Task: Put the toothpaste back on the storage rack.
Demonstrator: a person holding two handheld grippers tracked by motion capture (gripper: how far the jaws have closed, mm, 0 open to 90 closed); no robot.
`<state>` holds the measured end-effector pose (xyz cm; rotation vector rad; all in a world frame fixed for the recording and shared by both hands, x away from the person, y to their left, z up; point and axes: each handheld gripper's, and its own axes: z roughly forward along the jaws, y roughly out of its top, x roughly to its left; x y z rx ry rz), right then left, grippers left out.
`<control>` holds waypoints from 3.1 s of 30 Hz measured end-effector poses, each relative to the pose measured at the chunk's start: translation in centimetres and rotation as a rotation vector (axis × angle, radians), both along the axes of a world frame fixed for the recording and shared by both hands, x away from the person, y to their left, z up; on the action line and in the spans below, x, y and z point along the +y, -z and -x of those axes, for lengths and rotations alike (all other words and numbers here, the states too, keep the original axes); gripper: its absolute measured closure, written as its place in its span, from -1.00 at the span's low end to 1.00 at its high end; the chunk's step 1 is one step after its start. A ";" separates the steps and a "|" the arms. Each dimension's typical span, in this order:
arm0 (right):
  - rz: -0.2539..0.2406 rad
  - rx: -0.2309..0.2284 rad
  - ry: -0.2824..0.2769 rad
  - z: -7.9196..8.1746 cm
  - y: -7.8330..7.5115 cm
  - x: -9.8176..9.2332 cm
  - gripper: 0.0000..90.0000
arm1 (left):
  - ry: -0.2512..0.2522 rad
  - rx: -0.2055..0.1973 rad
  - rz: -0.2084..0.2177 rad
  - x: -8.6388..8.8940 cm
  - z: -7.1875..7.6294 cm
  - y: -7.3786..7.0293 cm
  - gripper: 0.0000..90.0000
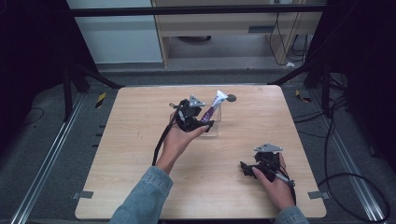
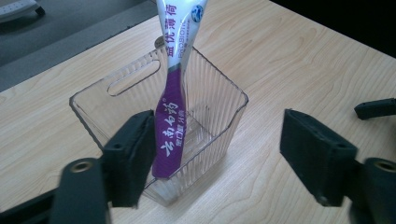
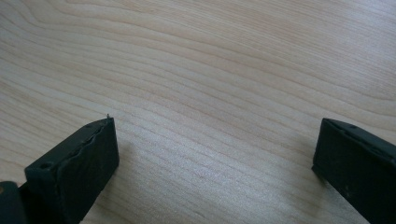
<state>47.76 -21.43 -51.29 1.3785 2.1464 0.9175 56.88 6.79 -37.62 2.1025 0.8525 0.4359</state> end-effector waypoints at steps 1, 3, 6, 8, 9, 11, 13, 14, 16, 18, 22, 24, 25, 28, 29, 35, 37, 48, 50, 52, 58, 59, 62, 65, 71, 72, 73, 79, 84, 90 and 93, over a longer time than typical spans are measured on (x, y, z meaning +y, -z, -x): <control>0.000 0.000 0.000 0.0 0.0 0.0 -0.99 | -0.006 0.004 0.003 0.1 0.0 0.0 -0.49; 0.000 0.000 0.000 0.0 0.0 0.0 -0.99 | -0.005 0.009 0.006 0.2 0.0 0.1 -0.59; 0.001 0.000 0.000 0.0 0.0 0.0 -0.99 | -0.009 0.011 -0.012 0.4 0.3 0.3 -0.70; 0.000 0.000 0.000 0.0 0.0 0.0 -0.99 | -0.002 0.017 -0.007 0.7 0.6 0.6 -0.73; 0.001 0.000 0.000 0.0 0.0 0.0 -0.99 | 0.003 0.022 -0.009 0.8 0.8 0.7 -0.75; 0.000 0.000 0.001 0.0 0.0 0.0 -0.99 | 0.012 0.027 -0.009 1.3 1.3 1.1 -0.78; 0.001 0.000 0.002 0.0 0.0 0.0 -0.99 | 0.023 0.033 -0.005 1.6 1.6 1.4 -0.82; 0.001 0.000 0.003 0.0 0.0 0.0 -0.99 | 0.027 0.032 -0.006 1.9 1.8 1.7 -0.83; 0.003 -0.002 0.005 -0.1 0.0 0.1 -0.99 | 0.040 0.050 -0.006 2.3 2.2 2.0 -0.82; 0.003 -0.001 0.006 -0.1 0.0 0.1 -0.99 | 0.047 0.056 -0.009 2.6 2.4 2.3 -0.80; 0.003 0.000 0.008 -0.1 0.0 0.1 -0.99 | 0.038 0.057 -0.018 3.3 2.7 3.1 -0.86; 0.003 0.000 0.008 -0.1 0.0 0.1 -0.99 | 0.031 0.061 -0.017 3.6 2.8 3.3 -0.86; 0.003 0.000 0.007 -0.1 0.0 0.1 -0.99 | 0.031 0.058 -0.018 3.8 2.8 3.4 -0.86; 0.002 0.000 0.009 -0.2 0.0 0.1 -0.99 | 0.018 0.052 -0.028 4.2 2.9 3.5 -0.86; 0.003 0.000 0.009 -0.2 0.0 0.1 -0.99 | 0.015 0.047 -0.044 4.4 3.0 3.7 -0.86; 0.002 0.000 0.007 -0.1 0.0 0.1 -0.99 | -0.008 0.027 -0.065 5.8 3.3 4.4 -0.86; 0.003 0.000 0.007 -0.1 0.0 0.1 -0.99 | -0.014 0.026 -0.062 6.3 3.4 4.7 -0.86; 0.003 0.000 0.008 -0.2 0.0 0.1 -0.99 | -0.035 0.023 -0.066 9.6 3.7 5.6 -0.87; 0.001 0.002 0.009 -0.1 0.0 0.1 -0.99 | -0.050 0.022 -0.068 10.3 3.8 5.9 -0.87; 0.000 0.003 0.010 -0.2 0.0 0.2 -0.99 | -0.065 0.022 -0.072 11.2 3.9 6.4 -0.87; 0.003 0.001 0.011 -0.2 0.0 0.2 -0.99 | -0.108 0.041 -0.057 13.3 4.1 7.3 -0.87; 0.003 0.000 0.010 -0.2 0.0 0.2 -0.99 | -0.115 0.042 -0.059 13.6 4.1 7.5 -0.87; 0.003 0.001 0.011 -0.2 0.0 0.2 -0.99 | -0.130 0.046 -0.060 14.5 4.2 7.8 -0.87; 0.003 0.000 0.011 -0.2 0.0 0.2 -0.99 | -0.139 0.049 -0.070 15.3 4.3 8.0 -0.87; 0.003 0.001 0.010 -0.2 0.0 0.2 -0.99 | -0.154 0.046 -0.091 16.9 4.6 8.3 -0.87; 0.003 0.001 0.010 -0.2 0.0 0.2 -0.99 | -0.162 0.046 -0.089 17.1 4.7 8.4 -0.87; 0.003 0.000 0.010 -0.2 0.0 0.2 -0.99 | -0.166 0.045 -0.089 17.5 4.7 8.5 -0.87; 0.003 0.001 0.010 -0.2 0.0 0.2 -0.99 | -0.204 0.039 -0.089 19.4 4.9 9.0 -0.87; 0.004 0.000 0.011 -0.2 0.0 0.2 -0.99 | -0.244 0.043 -0.087 21.4 4.7 9.4 -0.87; 0.003 0.000 0.010 -0.2 0.0 0.2 -0.99 | -0.269 0.042 -0.113 22.9 4.5 9.8 -0.87; 0.004 0.000 0.011 -0.2 0.0 0.2 -0.99 | -0.279 0.051 -0.118 23.4 4.3 10.2 -0.88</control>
